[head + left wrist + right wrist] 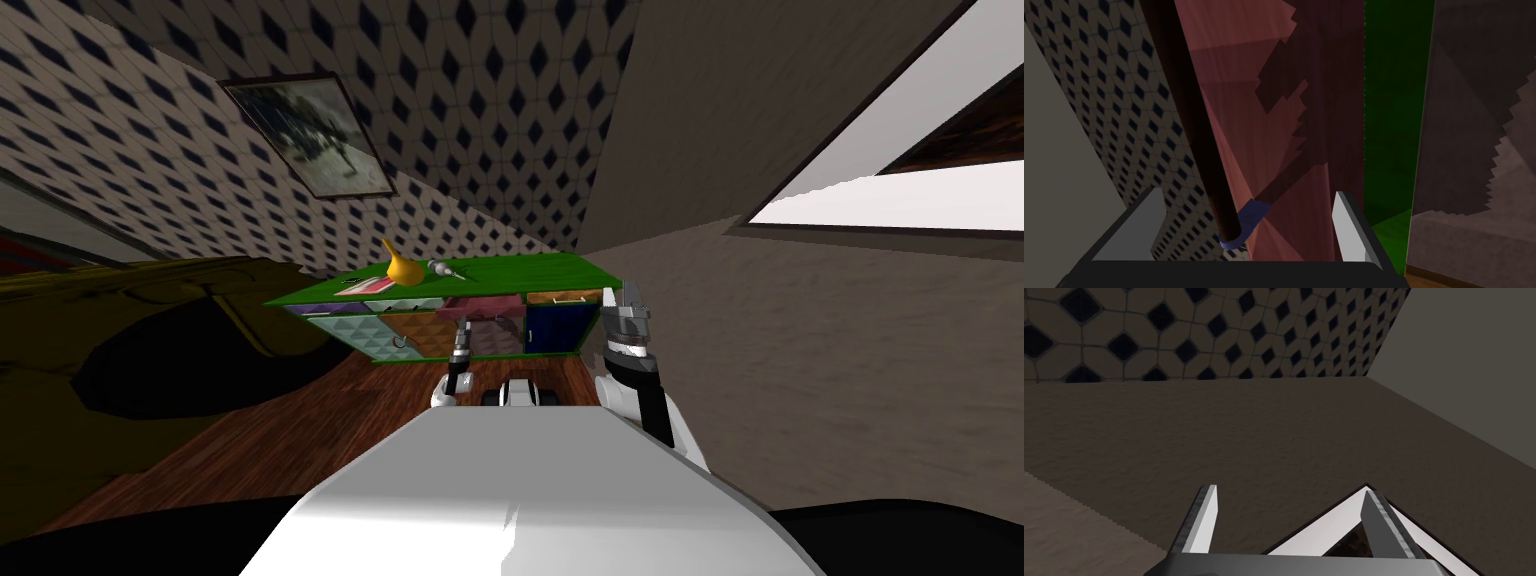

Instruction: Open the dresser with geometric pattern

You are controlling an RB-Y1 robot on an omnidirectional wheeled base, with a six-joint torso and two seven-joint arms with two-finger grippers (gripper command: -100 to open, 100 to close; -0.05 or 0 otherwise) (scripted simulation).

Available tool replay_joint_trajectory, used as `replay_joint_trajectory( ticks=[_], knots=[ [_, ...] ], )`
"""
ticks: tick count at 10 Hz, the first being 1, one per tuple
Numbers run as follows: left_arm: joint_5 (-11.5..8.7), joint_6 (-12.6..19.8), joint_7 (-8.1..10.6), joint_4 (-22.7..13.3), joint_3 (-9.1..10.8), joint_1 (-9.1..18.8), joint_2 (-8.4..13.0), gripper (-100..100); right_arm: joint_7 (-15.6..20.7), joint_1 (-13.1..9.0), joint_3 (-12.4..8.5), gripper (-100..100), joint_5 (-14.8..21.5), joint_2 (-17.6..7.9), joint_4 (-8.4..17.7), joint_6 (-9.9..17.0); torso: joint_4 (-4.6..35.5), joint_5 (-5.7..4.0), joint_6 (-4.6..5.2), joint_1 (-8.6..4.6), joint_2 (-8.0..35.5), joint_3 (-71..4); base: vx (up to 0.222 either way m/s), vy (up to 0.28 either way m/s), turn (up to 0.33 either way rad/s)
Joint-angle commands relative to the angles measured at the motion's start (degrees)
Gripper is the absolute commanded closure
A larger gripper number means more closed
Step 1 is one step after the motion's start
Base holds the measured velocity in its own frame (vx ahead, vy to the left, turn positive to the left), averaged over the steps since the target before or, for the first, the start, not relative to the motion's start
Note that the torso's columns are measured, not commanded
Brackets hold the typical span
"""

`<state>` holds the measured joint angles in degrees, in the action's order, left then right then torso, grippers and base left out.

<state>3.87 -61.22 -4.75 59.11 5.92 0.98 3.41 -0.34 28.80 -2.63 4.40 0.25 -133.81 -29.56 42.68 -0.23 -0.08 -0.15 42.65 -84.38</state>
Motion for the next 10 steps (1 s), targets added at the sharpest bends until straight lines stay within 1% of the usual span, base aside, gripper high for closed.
replay_joint_trajectory(
  ticks=[1, 3, 4, 5, 10],
  knots=[
    [-0.27, 2.84, 0.19, 1.32, 0.31, 2.78, 0.53, -100, 0.00, 0.00, 0.00, 0, 0.00, 0.00, 0.00, 0.00, 0.11, -0.06, 0.03, -0.07, 0.11, 0.06, -0.055, -0.009, 0.008],
    [-0.45, 5.47, 0.49, 2.24, 0.47, 4.55, 0.93, -100, 0.00, 0.00, 0.00, 0, 0.00, 0.00, 0.00, 0.00, 0.39, -0.19, -0.11, -0.09, 0.43, 0.24, -0.067, -0.008, 0.025],
    [-0.31, 5.20, 0.42, 0.92, 0.24, 3.34, 0.48, -100, 0.00, 0.00, 0.00, 0, 0.00, 0.00, 0.00, 0.00, 0.42, -0.19, -0.04, -0.16, 0.54, 0.32, -0.023, -0.002, -0.001],
    [-0.30, 5.48, 0.35, 0.57, 0.22, 3.28, 0.42, 0, 0.00, 0.00, 0.00, 0, 0.00, 0.00, 0.00, 0.00, 0.22, -0.10, 0.00, -0.16, 0.35, 0.23, 0.000, 0.000, 0.000],
    [-0.29, 6.17, 0.40, -0.15, 0.18, 2.60, 0.32, 0, 0.00, 0.00, 0.00, 0, 0.00, 0.00, 0.00, 0.00, -0.28, 0.16, 0.09, 0.07, -0.26, -0.13, 0.000, 0.000, 0.000]
  ],
)
